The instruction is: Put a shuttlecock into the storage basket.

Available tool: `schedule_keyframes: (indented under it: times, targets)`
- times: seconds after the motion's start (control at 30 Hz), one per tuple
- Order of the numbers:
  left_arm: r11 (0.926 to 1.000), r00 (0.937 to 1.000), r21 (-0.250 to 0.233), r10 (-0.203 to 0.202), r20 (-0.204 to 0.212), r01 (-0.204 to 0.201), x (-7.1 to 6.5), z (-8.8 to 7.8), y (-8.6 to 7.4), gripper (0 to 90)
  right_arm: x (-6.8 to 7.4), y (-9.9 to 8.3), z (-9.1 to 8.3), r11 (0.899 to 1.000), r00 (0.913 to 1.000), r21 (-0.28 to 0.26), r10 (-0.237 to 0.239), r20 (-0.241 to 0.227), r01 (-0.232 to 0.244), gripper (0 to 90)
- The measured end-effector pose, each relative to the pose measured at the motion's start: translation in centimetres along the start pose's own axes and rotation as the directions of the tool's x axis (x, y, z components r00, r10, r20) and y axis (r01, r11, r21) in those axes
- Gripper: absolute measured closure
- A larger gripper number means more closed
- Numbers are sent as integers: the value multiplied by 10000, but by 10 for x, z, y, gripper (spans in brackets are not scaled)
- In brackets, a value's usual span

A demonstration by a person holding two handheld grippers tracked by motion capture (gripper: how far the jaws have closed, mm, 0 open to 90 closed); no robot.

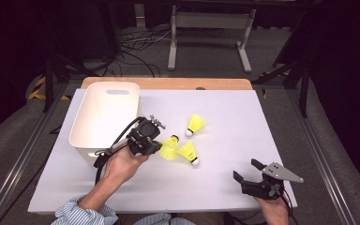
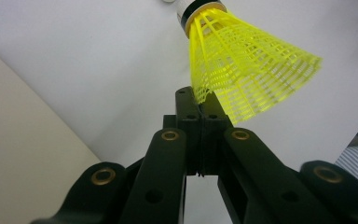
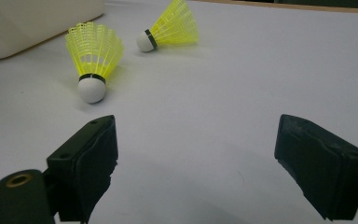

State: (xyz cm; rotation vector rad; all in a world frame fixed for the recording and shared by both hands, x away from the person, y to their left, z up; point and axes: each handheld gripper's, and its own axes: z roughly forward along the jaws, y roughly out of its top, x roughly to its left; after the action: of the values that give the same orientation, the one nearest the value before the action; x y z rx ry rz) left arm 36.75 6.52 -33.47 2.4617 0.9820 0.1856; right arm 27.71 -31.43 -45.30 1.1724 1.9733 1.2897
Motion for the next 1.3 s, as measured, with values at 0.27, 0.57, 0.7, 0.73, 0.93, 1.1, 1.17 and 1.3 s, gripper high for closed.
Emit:
schedule_keyframes:
  times: [0.27,0.57,0.7,0.73,0.93,1.1,1.17,1.3]
  targets:
    - [10000,10000,-14,-3,-2,3,4,-3,3,900,0,0,0,10000,10000,1,-5,0,5,138]
    - [9998,9999,-105,-142,24,142,9,-7,7,900,0,0,0,10000,10000,2,-10,-6,10,137]
    - [9995,9997,-212,-233,20,233,13,-11,9,900,0,0,0,10000,10000,-5,-11,-1,11,137]
    - [9995,9997,-212,-233,20,233,13,-11,9,900,0,0,0,10000,10000,-13,-2,-14,2,137]
    - [9992,9996,-284,-271,-6,271,18,-15,13,900,0,0,0,10000,10000,-24,5,-21,-5,137]
    - [9990,9995,-305,-324,-5,323,21,-16,15,900,0,0,0,10000,10000,-21,31,-39,-31,136]
    - [9989,9994,-306,-344,7,344,23,-17,16,900,0,0,0,10000,10000,-25,36,-33,-36,136]
    - [9981,9988,-389,-478,104,482,28,-18,17,900,0,0,0,10000,10000,-37,41,-28,-41,136]
